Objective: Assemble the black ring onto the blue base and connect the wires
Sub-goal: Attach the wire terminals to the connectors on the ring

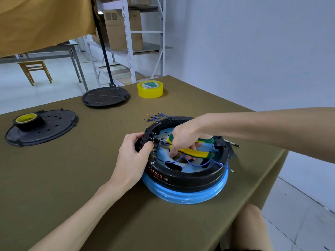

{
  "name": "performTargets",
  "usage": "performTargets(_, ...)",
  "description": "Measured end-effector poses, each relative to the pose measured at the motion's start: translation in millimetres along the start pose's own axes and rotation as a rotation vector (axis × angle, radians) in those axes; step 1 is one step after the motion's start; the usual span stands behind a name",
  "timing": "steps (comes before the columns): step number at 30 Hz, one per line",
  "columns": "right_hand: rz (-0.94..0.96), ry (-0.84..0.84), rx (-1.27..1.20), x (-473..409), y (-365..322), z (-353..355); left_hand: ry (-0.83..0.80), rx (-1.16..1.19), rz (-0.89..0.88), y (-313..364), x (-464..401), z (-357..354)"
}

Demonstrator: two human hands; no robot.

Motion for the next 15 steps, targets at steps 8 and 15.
performTargets(8,-0.019,-0.042,-0.085,0,4,1,0.006,0.008,0.018,1,1,-1)
performTargets(15,0.036,-0.106,-0.084,24,16,31,-0.002,-0.011,0.016,3,1,1)
Point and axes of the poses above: each hand's wrist, its own x-axis away from the middle knuckle, its own z-axis out of the back of the hand, y = z × x, the point moved 5 cm from there along -x, towards the middle knuckle, and after that the axes turned 8 degrees about -z, right-handed, at the moved point
